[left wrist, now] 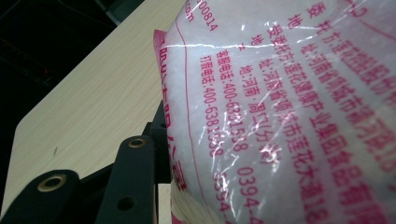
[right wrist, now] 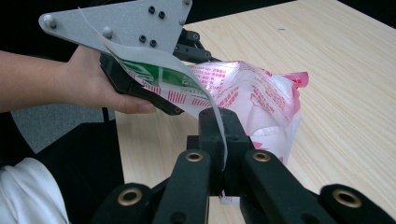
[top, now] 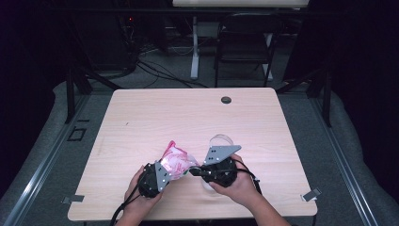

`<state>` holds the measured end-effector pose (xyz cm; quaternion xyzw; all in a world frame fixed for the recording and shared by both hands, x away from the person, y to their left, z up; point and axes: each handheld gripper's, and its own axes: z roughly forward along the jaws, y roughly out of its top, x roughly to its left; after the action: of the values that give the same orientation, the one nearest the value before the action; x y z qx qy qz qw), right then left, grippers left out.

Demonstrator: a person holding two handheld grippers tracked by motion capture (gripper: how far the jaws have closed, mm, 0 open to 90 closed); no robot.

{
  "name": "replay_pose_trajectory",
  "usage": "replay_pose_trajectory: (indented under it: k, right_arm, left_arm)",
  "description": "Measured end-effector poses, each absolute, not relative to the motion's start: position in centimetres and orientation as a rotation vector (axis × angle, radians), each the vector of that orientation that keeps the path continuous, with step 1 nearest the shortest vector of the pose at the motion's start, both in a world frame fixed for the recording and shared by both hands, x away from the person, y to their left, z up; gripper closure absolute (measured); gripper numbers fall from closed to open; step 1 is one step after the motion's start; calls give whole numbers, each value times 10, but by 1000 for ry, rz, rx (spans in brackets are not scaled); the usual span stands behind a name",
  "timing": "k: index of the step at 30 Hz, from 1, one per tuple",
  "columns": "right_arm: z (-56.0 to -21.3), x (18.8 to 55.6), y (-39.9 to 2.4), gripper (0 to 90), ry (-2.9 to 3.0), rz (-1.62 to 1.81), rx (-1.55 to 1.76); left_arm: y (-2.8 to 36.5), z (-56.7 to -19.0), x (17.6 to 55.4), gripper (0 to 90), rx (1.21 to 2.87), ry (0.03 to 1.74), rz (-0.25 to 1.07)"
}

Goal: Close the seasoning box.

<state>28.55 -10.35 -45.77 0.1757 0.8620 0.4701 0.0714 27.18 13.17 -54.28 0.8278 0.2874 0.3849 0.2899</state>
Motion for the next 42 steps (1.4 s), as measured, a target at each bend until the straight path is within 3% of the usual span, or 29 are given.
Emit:
replay_pose_trajectory:
  k: [25, 42]
  right_arm:
    - [-452, 290, -117, 900, 2554, 1474, 583]
    - [-451, 294, -137, 900, 2526, 1536, 683]
  left_arm:
    - [122, -515, 274, 600, 2244, 606, 1317]
    - [104, -504, 282, 601, 2248, 480, 1409]
